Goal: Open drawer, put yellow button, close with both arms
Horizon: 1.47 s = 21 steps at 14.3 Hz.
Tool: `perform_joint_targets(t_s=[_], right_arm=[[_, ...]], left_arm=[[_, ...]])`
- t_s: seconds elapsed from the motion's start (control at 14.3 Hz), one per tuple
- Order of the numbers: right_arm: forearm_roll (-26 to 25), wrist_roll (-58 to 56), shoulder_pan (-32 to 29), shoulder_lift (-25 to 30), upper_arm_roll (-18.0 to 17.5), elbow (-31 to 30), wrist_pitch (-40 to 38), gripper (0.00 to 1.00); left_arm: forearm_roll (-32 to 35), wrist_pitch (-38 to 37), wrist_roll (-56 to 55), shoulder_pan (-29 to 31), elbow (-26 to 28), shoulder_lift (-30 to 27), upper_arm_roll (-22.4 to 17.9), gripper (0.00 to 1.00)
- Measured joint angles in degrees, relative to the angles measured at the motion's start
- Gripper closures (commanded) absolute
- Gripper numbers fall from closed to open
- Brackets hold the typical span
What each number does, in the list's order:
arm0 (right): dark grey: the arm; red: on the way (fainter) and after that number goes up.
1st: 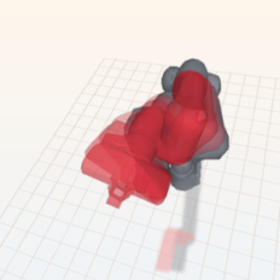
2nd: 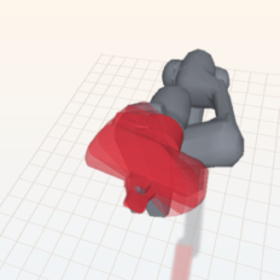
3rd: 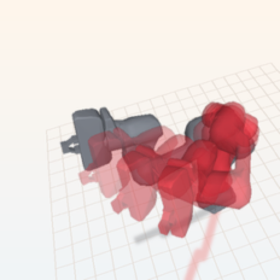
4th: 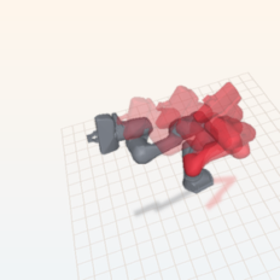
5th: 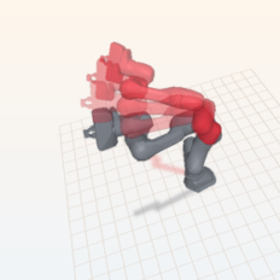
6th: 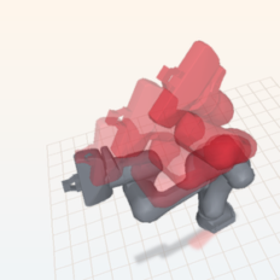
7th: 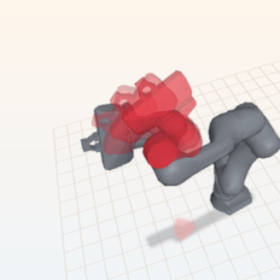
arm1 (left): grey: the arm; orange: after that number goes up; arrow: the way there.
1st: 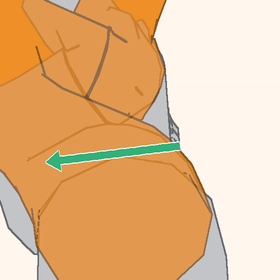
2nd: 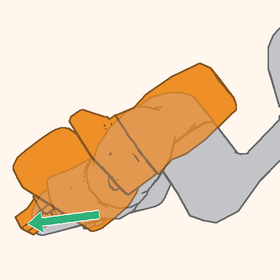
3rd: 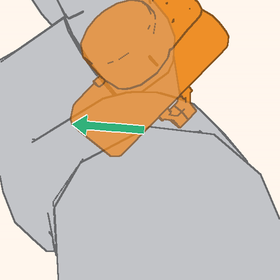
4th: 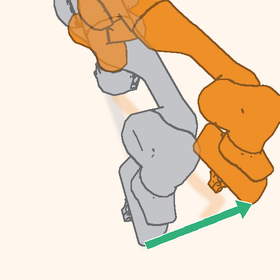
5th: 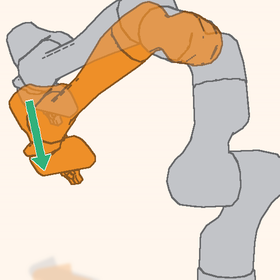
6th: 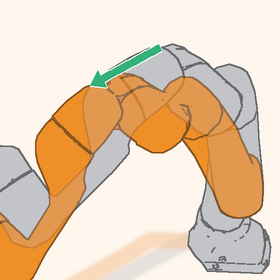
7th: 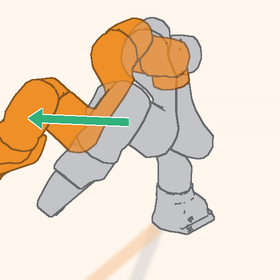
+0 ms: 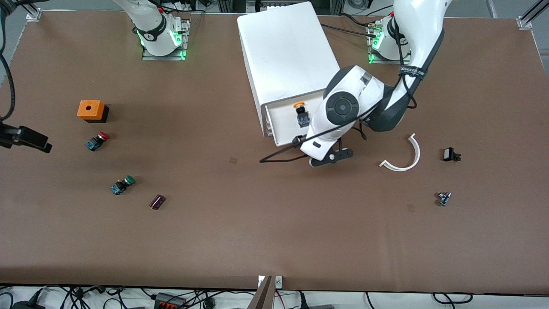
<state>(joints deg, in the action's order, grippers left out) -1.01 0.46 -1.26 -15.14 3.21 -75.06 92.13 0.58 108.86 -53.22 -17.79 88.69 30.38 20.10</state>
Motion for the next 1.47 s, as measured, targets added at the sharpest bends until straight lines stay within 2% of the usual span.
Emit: perform_joint_targets(t_s=[0.35,0.63,0.77,1.47], right_arm=[[0.0,-1.4,-0.1,3.5,-0.4,-5.8,0.2,0.0],[-0.1,-1.4,-0.1,9.8,-0.4,-16.0,5.1,0.0],[-0.1,-1.4,-0.1,12.4,-0.5,-19.1,5.2,0.0],[-0.1,-1.8,-0.1,13.6,-0.9,-20.3,2.9,0.0]], left_arm=[[0.0,-4.8,-1.2,-0.6,0.9,-0.6,3.7,0.0],[0.0,-6.3,-1.3,-0.6,1.2,-0.6,4.8,0.0],[0.0,-6.4,-1.3,-0.6,1.2,-0.6,5.0,0.0],[0.0,-8.0,-1.4,-0.6,1.5,-0.6,6.5,0.0]])
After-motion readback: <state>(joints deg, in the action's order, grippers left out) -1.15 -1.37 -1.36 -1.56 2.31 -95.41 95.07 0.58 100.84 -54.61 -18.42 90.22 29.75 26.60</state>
